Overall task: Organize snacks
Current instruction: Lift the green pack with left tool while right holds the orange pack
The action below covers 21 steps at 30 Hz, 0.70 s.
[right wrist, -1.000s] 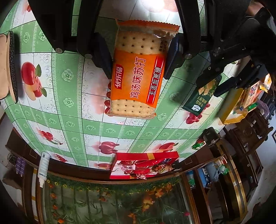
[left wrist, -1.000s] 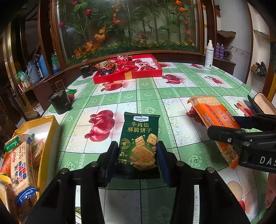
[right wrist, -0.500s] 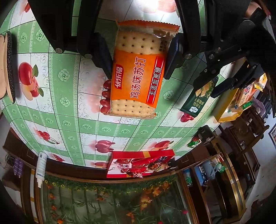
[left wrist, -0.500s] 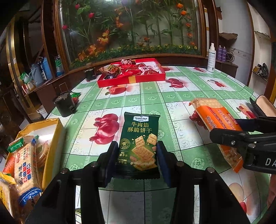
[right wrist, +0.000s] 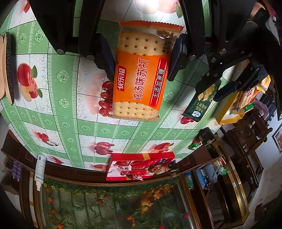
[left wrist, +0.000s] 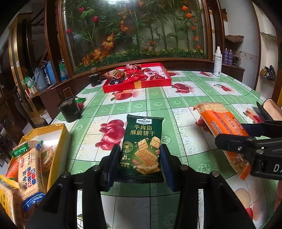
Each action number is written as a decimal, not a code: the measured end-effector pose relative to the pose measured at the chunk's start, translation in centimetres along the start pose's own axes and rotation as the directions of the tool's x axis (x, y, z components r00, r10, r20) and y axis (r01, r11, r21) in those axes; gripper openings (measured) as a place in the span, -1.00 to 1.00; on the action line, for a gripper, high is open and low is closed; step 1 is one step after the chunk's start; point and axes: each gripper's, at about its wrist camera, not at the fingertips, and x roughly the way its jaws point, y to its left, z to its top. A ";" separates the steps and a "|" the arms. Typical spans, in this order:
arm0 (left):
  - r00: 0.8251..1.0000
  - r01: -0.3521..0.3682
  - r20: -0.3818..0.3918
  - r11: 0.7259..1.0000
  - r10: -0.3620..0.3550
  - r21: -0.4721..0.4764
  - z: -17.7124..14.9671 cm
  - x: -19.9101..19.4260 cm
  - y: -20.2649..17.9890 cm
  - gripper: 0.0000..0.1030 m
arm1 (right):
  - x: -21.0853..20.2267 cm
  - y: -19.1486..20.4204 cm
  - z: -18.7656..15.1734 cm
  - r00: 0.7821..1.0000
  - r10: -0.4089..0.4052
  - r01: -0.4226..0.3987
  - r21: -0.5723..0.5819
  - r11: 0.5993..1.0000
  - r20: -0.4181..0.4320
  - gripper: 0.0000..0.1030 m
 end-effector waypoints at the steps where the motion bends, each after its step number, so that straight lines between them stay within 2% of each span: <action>1: 1.000 -0.001 0.004 1.000 0.001 -0.001 0.0 -0.1 0.0 -0.14 | -0.1 0.1 0.0 1.000 0.001 -0.001 0.000 1.000 0.002 0.20; 14: 0.999 -0.035 0.037 0.999 0.035 -0.010 0.1 -0.9 0.3 -0.14 | -0.2 0.6 -0.1 0.999 0.034 -0.034 -0.001 0.999 0.011 0.20; 21: 0.998 -0.012 0.059 0.999 0.015 -0.042 0.4 -4.4 1.4 -0.13 | -0.7 0.7 0.0 0.998 0.062 -0.063 0.012 0.998 0.022 0.20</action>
